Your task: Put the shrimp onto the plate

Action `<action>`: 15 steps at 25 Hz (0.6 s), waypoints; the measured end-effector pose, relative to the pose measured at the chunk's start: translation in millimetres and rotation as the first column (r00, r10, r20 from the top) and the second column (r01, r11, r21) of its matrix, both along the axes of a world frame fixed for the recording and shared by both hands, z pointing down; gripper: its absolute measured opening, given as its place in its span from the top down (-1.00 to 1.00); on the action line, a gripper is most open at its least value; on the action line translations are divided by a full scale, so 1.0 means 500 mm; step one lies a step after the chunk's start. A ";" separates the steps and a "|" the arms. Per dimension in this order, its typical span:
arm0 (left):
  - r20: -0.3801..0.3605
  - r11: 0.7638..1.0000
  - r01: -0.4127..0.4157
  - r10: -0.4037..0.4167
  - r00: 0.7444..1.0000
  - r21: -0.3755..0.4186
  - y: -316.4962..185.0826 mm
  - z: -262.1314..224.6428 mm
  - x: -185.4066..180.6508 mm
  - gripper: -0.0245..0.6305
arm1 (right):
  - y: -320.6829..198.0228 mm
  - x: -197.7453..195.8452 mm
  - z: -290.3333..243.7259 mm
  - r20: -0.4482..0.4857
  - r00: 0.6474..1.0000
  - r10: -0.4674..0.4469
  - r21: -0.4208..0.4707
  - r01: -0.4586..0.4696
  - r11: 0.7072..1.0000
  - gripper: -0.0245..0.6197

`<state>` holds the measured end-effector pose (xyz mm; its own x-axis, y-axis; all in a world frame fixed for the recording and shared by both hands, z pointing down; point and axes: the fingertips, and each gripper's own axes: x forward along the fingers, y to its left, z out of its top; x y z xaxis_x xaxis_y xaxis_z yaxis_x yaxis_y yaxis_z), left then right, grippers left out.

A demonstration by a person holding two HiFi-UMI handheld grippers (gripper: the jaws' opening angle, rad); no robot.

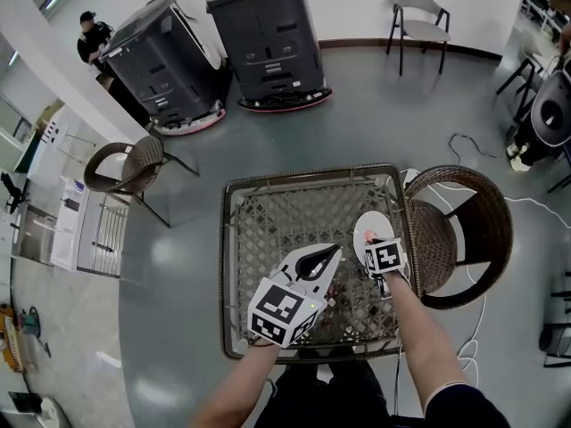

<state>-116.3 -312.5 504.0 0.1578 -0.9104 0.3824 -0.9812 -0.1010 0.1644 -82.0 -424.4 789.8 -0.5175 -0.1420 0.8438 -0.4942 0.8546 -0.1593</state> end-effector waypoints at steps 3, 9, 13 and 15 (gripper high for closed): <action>0.001 1.000 -0.002 0.002 1.000 -0.006 0.007 0.002 0.000 0.90 | -0.001 -0.002 0.004 -0.001 1.000 0.017 -0.011 -0.017 1.000 0.75; 0.004 1.000 -0.003 0.003 1.000 -0.009 0.015 0.005 -0.002 0.90 | 0.002 -0.007 0.008 -0.005 1.000 0.022 -0.053 -0.022 0.998 0.75; 0.005 1.000 -0.005 0.005 1.000 -0.003 0.021 -0.001 -0.003 0.90 | 0.006 -0.007 -0.003 -0.006 1.000 0.019 -0.053 -0.019 0.998 0.74; 0.006 1.000 -0.007 0.007 1.000 0.004 0.021 -0.004 -0.002 0.90 | 0.007 -0.005 -0.022 0.017 1.000 0.020 -0.046 -0.019 0.999 0.70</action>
